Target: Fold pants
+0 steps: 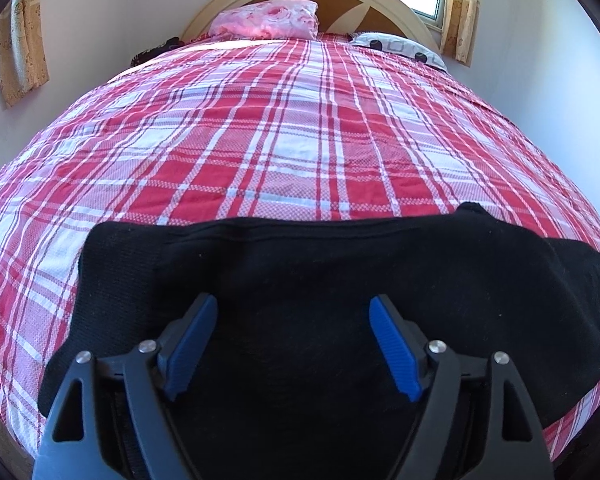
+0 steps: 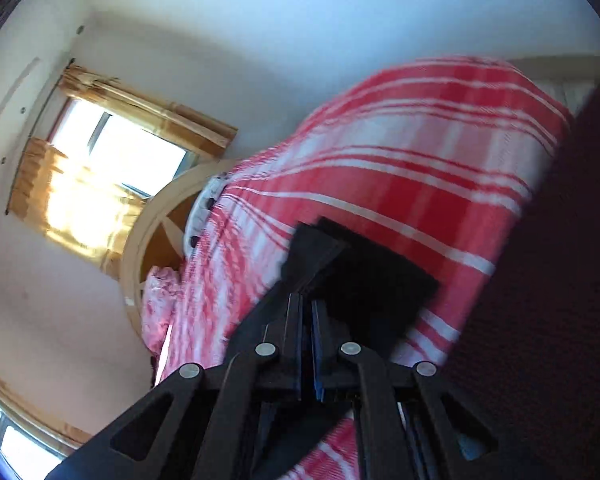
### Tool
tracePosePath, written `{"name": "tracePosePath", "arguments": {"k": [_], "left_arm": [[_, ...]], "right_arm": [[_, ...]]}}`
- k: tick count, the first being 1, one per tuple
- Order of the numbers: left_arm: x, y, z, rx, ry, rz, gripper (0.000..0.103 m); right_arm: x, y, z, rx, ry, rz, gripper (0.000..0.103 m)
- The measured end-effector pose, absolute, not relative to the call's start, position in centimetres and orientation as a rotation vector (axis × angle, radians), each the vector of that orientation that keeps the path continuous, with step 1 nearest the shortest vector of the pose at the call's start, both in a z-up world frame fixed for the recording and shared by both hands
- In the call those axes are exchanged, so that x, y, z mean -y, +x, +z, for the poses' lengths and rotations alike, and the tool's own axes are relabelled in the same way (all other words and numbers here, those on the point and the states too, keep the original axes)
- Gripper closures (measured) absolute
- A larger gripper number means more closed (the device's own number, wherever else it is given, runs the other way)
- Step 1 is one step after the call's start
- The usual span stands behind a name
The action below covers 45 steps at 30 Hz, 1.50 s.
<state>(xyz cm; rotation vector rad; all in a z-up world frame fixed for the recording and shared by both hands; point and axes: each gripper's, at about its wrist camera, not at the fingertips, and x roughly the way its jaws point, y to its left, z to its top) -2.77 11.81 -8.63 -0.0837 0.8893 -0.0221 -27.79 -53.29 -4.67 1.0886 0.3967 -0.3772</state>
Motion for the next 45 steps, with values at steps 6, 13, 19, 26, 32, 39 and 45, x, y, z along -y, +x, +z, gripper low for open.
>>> {"name": "tracePosePath", "arguments": {"k": [6,13,19,26,32,39,45], "left_arm": [[-11.6,-2.8,-8.7,-0.893,-0.064,-0.023,0.022],[-11.2,-4.2,-6.3,-0.842,-0.083,-0.065,0.023],[-4.1,-7.9,-2.3,-0.772,0.043,-0.343,0.023],[7.1,-11.2,-1.6,-0.826,0.053,-0.694,0.023],[13.8,-12.6,-2.9,-0.869,0.060,-0.805,0.023],[14.7,-12.1,-5.3,-0.907,0.107,-0.725,0.023],[12.7,-12.1,-4.3,-0.887,0.071,-0.740,0.023]], "right_arm": [[53.1,-27.5,-6.8,-0.423,1.125,-0.419,0.098],[53.7,-27.5,-6.0,-0.301,1.224,-0.353,0.026],[53.6,-25.8,-5.8,-0.360,1.170,-0.373,0.027],[52.3,-21.6,-3.9,-0.559,0.895,-0.416,0.096],[52.6,-24.1,-1.5,-0.492,0.771,-0.476,0.097],[55.7,-24.4,-5.6,-0.651,0.815,-0.440,0.095],[55.4,-30.7,-3.2,-0.429,0.930,-0.708,0.087]]}}
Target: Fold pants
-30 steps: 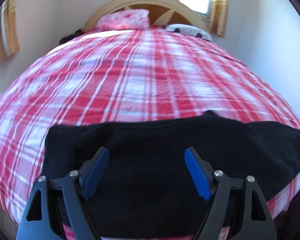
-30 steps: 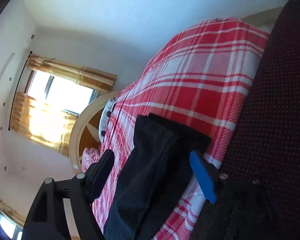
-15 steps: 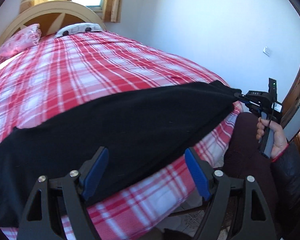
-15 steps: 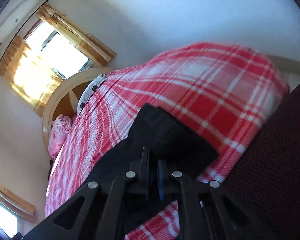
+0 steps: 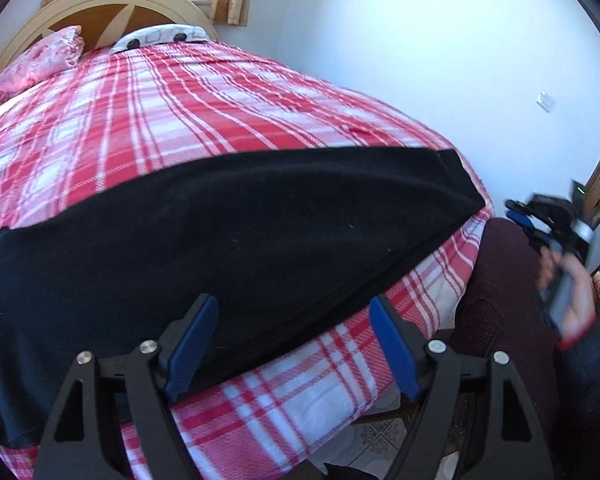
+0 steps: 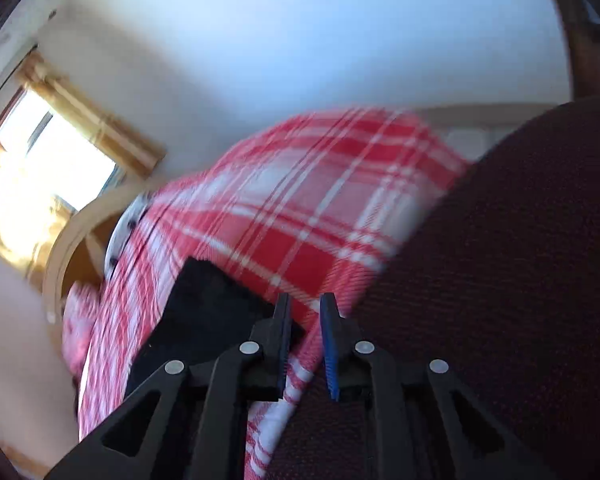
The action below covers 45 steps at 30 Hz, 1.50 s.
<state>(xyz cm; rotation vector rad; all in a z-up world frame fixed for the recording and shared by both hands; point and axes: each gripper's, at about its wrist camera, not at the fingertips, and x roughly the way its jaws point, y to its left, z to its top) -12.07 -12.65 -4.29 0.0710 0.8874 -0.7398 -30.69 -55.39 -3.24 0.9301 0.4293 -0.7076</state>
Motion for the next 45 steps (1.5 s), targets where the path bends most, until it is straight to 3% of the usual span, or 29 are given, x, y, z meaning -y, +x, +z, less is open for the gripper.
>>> {"name": "tracePosePath", "arguments": {"k": [7,11,14,24,41,43,45], "left_arm": [[11.0,-11.0,-4.6,-0.867,0.061,-0.660,0.023],[9.4,-11.0,-4.3,-0.850,0.044,-0.646,0.023],[8.4,-10.8,-4.3,-0.849,0.020,-0.643,0.023],[6.5,-9.9,-4.2,-0.848,-0.032,-0.631,0.023],[5.9,-9.3,-4.3,-0.866,-0.064,-0.610,0.023],[5.8,-9.3,-4.2,-0.866,-0.064,-0.607,0.023],[5.7,-9.1,-4.2,-0.862,-0.060,-0.601,0.023]], "right_arm": [[40.4,-27.2,-3.9,-0.523,1.014,0.003,0.087],[35.7,-23.4,-6.4,-0.633,1.000,0.049,0.087],[35.4,-22.2,-8.2,-0.668,1.031,0.002,0.087],[35.9,-22.0,-8.8,-0.530,1.121,0.025,0.087],[33.1,-20.4,-9.8,-0.589,1.167,0.002,0.085],[32.9,-20.6,-9.2,-0.577,1.129,-0.012,0.094],[32.5,-21.6,-8.6,-0.574,1.108,-0.010,0.097]]}}
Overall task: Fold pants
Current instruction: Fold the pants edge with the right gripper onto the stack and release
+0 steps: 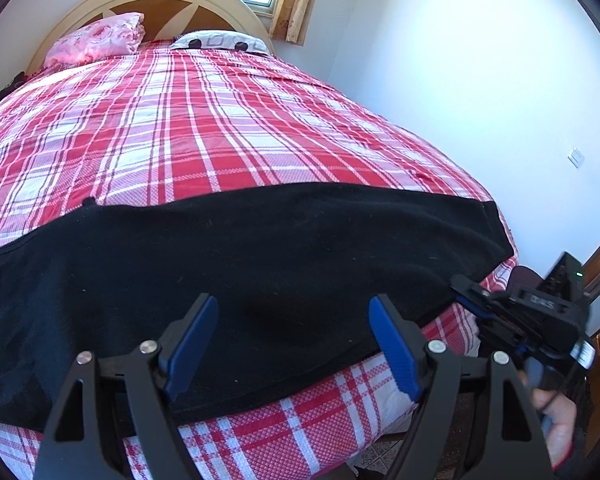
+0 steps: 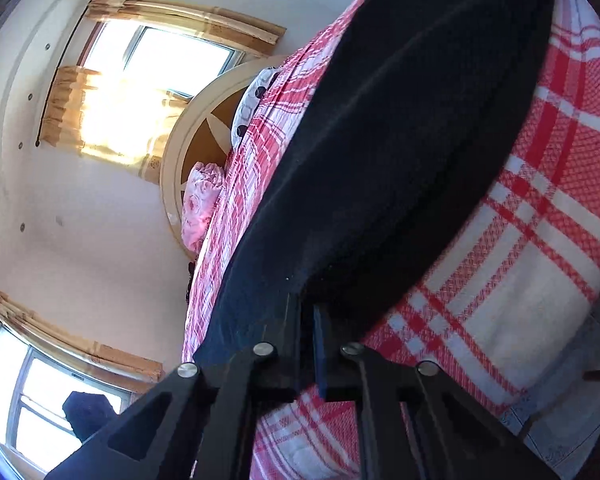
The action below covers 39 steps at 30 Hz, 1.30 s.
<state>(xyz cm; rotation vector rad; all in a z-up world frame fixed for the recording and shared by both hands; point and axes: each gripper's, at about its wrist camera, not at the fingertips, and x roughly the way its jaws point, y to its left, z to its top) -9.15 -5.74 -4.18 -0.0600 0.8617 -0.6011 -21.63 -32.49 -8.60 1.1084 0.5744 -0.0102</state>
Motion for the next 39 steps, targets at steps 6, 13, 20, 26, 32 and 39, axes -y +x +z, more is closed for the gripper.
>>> {"name": "tracePosePath", "arguments": {"k": [6,13,20,26,32,39], "left_arm": [[5.9,-8.4,-4.6,-0.862,-0.043,-0.569,0.023],[5.8,-7.7,-5.0,-0.847,-0.021,-0.532,0.023],[8.3,-7.1,-5.7,-0.793,0.101,-0.482,0.023],[7.6,-8.5,-7.3,-0.774,0.203,-0.467,0.021],[5.9,-10.6,-6.1,-0.782,0.205,-0.536,0.021],[-1.6,-8.3,-4.3,-0.754,0.101,-0.363,0.021]], "right_arm": [[31.8,-22.8,-8.8,-0.645,1.082,-0.062,0.097],[33.4,-23.6,-6.0,-0.599,0.957,-0.072,0.097],[35.5,-18.5,-1.2,-0.611,0.612,-0.140,0.097],[30.9,-17.1,-5.9,-0.744,0.513,-0.067,0.097],[32.7,-18.5,-5.9,-0.790,0.625,-0.107,0.097],[24.7,-14.4,-0.9,-0.653,0.389,0.093,0.097]]}}
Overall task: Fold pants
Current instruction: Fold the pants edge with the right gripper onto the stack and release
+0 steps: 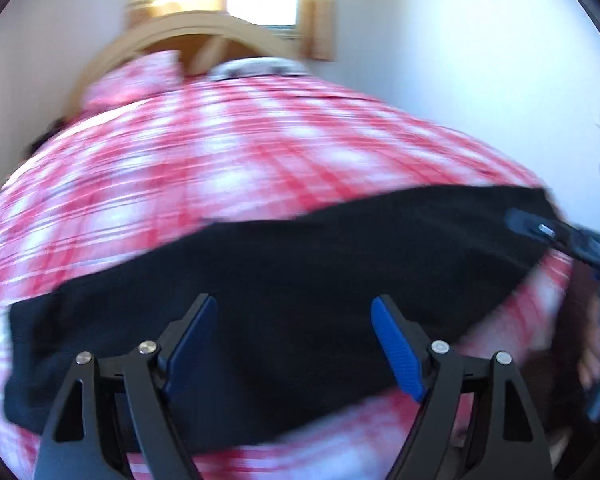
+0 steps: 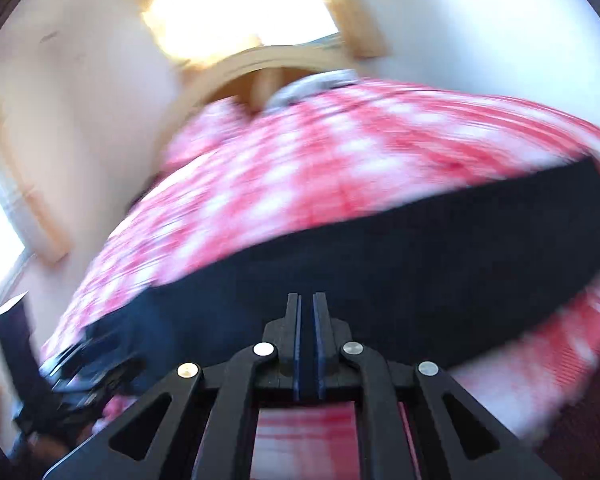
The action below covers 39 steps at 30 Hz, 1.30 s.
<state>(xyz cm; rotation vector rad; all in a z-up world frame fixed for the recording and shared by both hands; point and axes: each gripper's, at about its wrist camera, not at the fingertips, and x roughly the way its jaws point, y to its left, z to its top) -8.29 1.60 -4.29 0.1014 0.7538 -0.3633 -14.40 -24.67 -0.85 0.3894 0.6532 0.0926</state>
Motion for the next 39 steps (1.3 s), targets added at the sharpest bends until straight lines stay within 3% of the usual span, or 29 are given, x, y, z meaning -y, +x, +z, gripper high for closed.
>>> {"name": "tracePosePath", "arguments": {"k": [5,7,9,11,14,19,25,30,33,39], "left_arm": [[-10.6,-5.9,-7.2,-0.816,0.056,-0.098,0.021],[-14.6,-5.6,-8.9,-0.863,0.025,-0.020,0.026],[-17.1,-6.6,-8.3,-0.822,-0.065,-0.133,0.037],[-17.7,-7.0,-7.6,-0.814,-0.042,-0.138,0.036],[-17.8,-6.7,-7.1,-0.794,-0.015,-0.034,0.026],[-18.8,-6.3,-8.1,-0.796,-0.076,-0.018,0.026],[-18.3,-6.7,-8.9,-0.783,0.036,-0.001,0.020],[-18.2,-6.3,-9.4,-0.793,0.068,0.035,0.002],[-20.3,-5.4,-9.8,-0.879,-0.108,0.024,0.000],[-19.2,-5.7,-8.2,-0.860,-0.023,0.095,0.000]], "right_arm": [[17.6,-11.1,-3.6,-0.734,0.247,0.314,0.097],[17.2,-9.6,-6.5,-0.837,0.216,0.307,0.097],[19.1,-9.7,-6.9,-0.788,0.312,0.341,0.097],[19.8,-9.5,-5.6,-0.816,0.326,0.264,0.097],[17.9,-9.2,-2.0,-0.723,0.254,0.299,0.097],[11.2,-3.0,0.2,-0.717,0.201,0.451,0.097],[3.6,3.9,-6.4,-0.999,0.053,0.466,0.097],[3.5,7.5,-7.3,-1.012,0.167,0.416,0.097],[2.9,8.1,-9.0,-1.006,0.226,0.411,0.097],[3.8,3.1,-3.2,-0.737,0.232,0.408,0.096]]}}
